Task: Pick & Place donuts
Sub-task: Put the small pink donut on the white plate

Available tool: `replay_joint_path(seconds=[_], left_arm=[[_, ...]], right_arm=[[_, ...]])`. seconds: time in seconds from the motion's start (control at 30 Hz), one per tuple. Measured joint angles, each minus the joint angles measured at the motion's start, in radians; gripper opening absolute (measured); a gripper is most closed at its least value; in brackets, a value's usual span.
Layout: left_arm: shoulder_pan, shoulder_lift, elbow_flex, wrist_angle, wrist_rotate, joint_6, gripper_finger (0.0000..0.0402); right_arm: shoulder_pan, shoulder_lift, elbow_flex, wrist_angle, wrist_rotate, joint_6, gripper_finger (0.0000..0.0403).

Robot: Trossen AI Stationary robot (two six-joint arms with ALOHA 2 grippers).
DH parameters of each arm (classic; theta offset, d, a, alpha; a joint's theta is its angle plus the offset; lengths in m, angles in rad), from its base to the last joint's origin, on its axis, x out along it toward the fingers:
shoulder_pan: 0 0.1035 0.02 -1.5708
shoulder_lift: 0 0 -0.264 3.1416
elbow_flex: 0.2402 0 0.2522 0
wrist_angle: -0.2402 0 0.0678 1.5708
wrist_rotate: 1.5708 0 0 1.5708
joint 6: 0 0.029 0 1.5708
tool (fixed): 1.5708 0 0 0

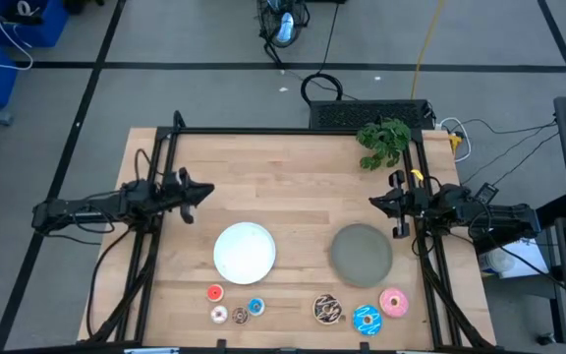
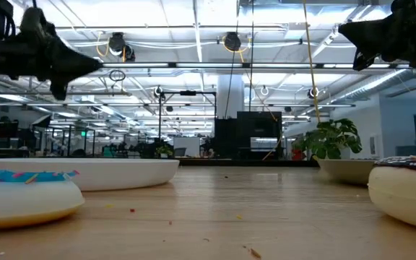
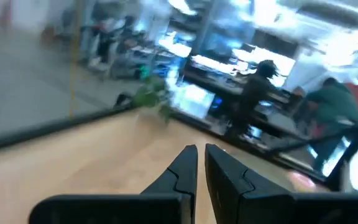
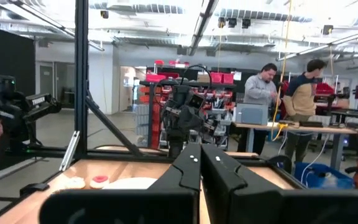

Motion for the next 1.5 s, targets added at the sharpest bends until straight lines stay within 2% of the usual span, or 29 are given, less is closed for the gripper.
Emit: replay_joint_path(seconds=[0.07,0.1,0.2,0.3,0.43,0.5,0.63,0.7,0.8,0.93,1.17,1.3,1.5], left_arm=[[-0.022,0.018,0.064,-0.054,0.094,0.076,0.0035],[-0.036,0.034,0.108,-0.095,0.084,0.082,0.0035],[-0.113,0.124,0.263,-0.279,-0.04,0.084,0.0035],[-0.203,0.264,0.44,-0.496,-0.191,0.055,0.0035],[-0.312,0.487,0.651,-0.874,-0.366,-0.125,0.0035],[-0.353,0.603,0.726,-1.008,-0.377,-0.258,0.0036],[-0.445,0.822,0.835,-1.163,-0.347,-0.447,0.0036],[-0.489,0.917,0.877,-1.203,-0.327,-0.524,0.0036],[-0.545,1.032,0.926,-1.262,-0.242,-0.649,0.0036],[-0.63,1.123,0.951,-1.251,-0.14,-0.832,0.0036],[-0.781,1.237,0.959,-1.217,-0.134,-1.025,0.0046],[-0.832,1.306,0.959,-1.205,-0.119,-1.064,0.0085],[-0.858,1.398,0.958,-1.095,-0.028,-0.982,0.0184]], right_arm=[[0.0,0.004,0.0,-0.009,0.0,0.001,0.0],[0.0,0.004,0.0,-0.01,0.0,-0.003,0.0],[0.0,0.004,0.0,-0.01,0.0,-0.006,0.0],[0.0,0.004,0.0,-0.01,0.0,-0.009,0.0],[0.0,0.004,0.0,-0.01,0.0,-0.039,0.0],[0.0,0.004,0.0,-0.01,0.0,-0.05,0.0],[0.0,0.004,0.0,-0.01,0.0,-0.088,0.0],[0.0,0.004,0.0,-0.01,0.0,-0.092,0.0],[0.0,0.004,0.0,-0.004,0.0,-0.041,0.0],[0.0,0.004,0.0,0.023,-0.001,0.046,0.0],[0.0,0.004,0.0,-0.009,-0.001,0.066,0.0],[0.0,0.004,0.0,-0.004,-0.001,0.077,0.0],[0.0,0.004,0.0,-0.005,0.0,0.077,0.0]])
